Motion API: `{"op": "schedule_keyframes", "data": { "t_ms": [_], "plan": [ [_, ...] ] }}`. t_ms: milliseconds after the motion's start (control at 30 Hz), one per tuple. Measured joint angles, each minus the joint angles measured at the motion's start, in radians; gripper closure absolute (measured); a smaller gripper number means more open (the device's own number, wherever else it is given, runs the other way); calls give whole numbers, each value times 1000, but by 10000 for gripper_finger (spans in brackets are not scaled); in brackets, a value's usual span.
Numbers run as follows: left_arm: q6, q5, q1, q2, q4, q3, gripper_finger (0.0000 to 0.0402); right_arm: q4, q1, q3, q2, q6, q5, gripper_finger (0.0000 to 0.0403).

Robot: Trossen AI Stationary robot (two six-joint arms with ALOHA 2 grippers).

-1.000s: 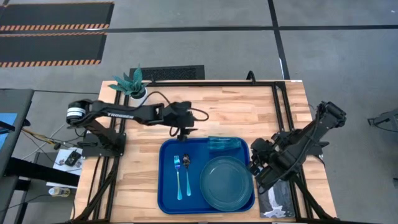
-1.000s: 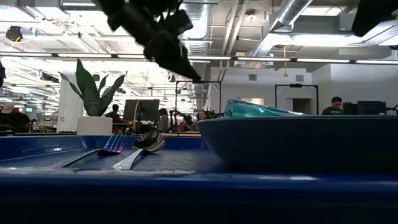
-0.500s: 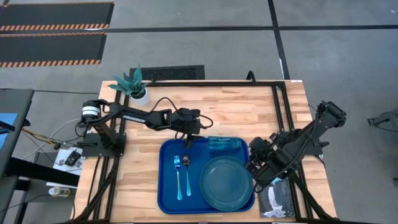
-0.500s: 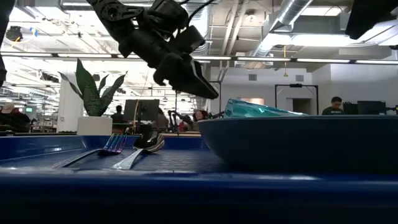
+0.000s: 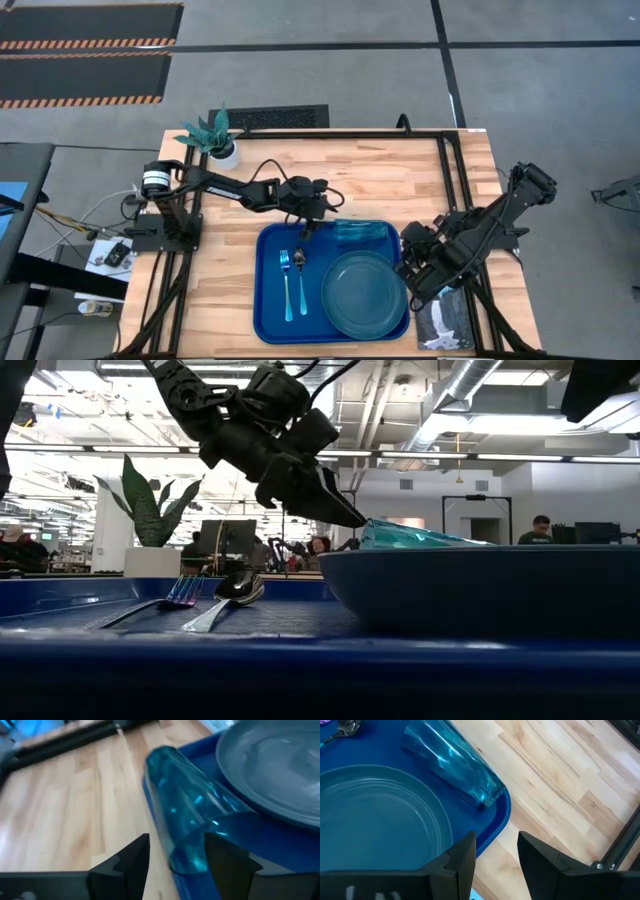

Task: Pick and place plate/cup/fork/spoon on tray
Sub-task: Put the blue cup on the blue tray

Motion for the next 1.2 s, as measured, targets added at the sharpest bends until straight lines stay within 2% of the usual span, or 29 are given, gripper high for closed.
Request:
{"op": "schedule_keyframes", "data": {
  "t_ms": [200, 367, 600, 933, 1133, 1200],
  "plan": [
    [2, -8, 0, 54, 77, 20, 224, 1, 4, 0, 0, 0, 0, 234],
    [2, -7, -8, 115, 45, 64, 224, 11, 4, 0, 0, 0, 0, 234],
    [4, -6, -27, 113, 52, 83, 228, 11, 4, 0, 0, -1, 0, 234],
    [12, 4, -26, 113, 91, 87, 304, 22, 4, 0, 0, 0, 0, 234],
    [13, -12, -32, 113, 73, 88, 385, 24, 4, 0, 0, 0, 1, 234],
    [-2, -26, -32, 113, 62, 101, 394, 24, 4, 0, 0, 0, 1, 234]
  ]
}}
